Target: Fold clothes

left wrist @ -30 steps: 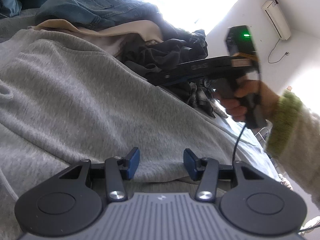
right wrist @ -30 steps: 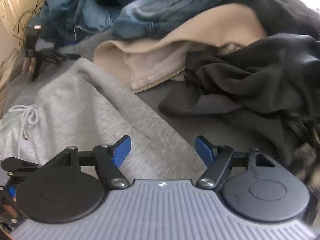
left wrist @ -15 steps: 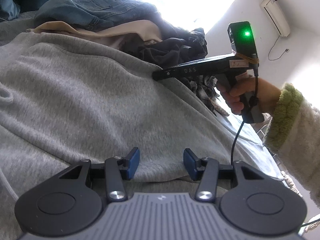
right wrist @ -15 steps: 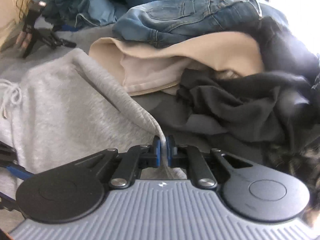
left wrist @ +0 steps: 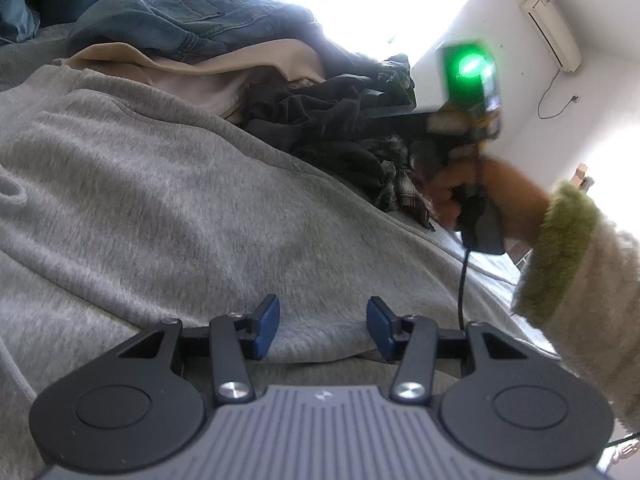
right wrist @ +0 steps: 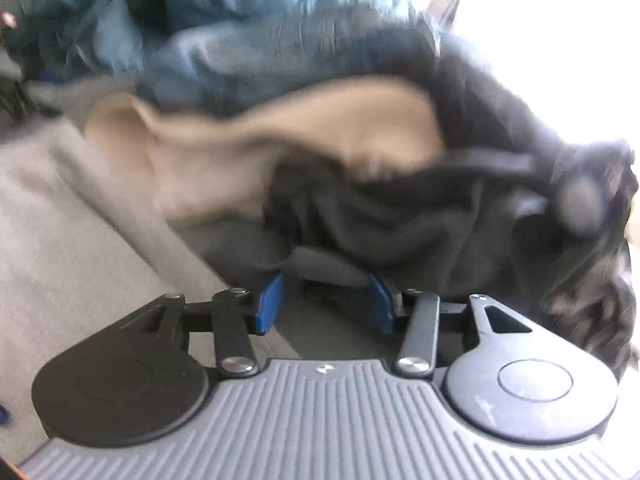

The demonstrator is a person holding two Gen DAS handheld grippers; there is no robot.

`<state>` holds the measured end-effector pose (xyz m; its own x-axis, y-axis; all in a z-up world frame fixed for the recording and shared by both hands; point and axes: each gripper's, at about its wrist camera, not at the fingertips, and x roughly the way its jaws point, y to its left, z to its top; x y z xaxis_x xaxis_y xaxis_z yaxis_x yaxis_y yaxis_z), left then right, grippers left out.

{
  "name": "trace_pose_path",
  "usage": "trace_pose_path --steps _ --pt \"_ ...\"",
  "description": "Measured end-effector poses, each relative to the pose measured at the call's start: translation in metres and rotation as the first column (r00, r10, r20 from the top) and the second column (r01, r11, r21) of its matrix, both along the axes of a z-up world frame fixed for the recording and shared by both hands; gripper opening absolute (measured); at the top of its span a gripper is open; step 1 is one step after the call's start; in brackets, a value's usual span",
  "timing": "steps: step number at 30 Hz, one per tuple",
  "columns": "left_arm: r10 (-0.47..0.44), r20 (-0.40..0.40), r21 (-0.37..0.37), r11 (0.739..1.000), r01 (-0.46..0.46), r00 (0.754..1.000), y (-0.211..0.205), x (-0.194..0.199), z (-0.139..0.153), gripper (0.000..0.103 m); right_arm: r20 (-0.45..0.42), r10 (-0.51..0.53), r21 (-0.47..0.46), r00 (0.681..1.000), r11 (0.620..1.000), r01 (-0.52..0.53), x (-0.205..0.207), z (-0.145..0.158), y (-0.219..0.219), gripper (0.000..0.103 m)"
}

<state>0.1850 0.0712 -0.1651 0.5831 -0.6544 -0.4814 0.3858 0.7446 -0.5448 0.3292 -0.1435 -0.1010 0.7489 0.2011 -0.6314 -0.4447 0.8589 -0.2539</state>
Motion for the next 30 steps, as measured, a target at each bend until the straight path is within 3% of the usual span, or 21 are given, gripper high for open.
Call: trace_pose_path --steps 2,4,7,9,12,16,23,27,30 --pt "0.001 -0.002 -0.003 1.000 -0.001 1.000 0.000 0.000 0.000 0.050 -0.031 0.109 0.081 0.994 0.991 -0.107 -0.006 0.011 0.015 0.046" --pt "0.001 -0.004 -0.006 1.000 -0.001 1.000 0.001 -0.001 0.000 0.050 -0.089 0.236 0.147 0.968 0.964 -0.222 -0.006 0.013 0.038 0.045" --pt "0.001 -0.004 -0.007 1.000 -0.001 1.000 0.001 -0.001 0.000 0.050 -0.185 0.355 0.136 0.916 0.933 -0.334 0.010 -0.009 0.079 0.041" --pt "0.000 -0.002 -0.007 1.000 0.000 1.000 0.001 -0.001 -0.001 0.050 -0.214 0.297 0.075 0.930 0.955 -0.288 0.031 -0.031 0.099 0.039" --pt "-0.002 -0.003 -0.011 1.000 0.002 1.000 0.002 -0.002 -0.001 0.050 -0.219 0.203 0.185 0.954 0.969 -0.164 0.064 -0.030 0.092 0.040" --pt "-0.004 -0.004 -0.012 1.000 0.004 1.000 0.002 -0.003 0.000 0.050 -0.152 0.040 0.199 0.987 0.980 -0.009 0.066 0.009 0.046 0.040" --pt "0.004 -0.005 -0.036 0.999 -0.005 1.000 0.004 -0.003 0.009 0.053 -0.131 -0.117 0.155 0.984 0.978 0.137 -0.015 0.082 -0.107 0.044" --pt "-0.006 0.050 -0.036 0.999 0.008 0.999 -0.006 -0.010 0.026 0.055 -0.203 -0.182 0.137 0.962 0.968 0.212 -0.060 0.083 -0.176 0.050" --pt "-0.064 0.072 -0.023 0.998 0.066 0.995 -0.031 -0.013 0.032 0.056 -0.258 -0.214 0.147 0.942 0.955 0.257 -0.069 0.058 -0.211 0.052"
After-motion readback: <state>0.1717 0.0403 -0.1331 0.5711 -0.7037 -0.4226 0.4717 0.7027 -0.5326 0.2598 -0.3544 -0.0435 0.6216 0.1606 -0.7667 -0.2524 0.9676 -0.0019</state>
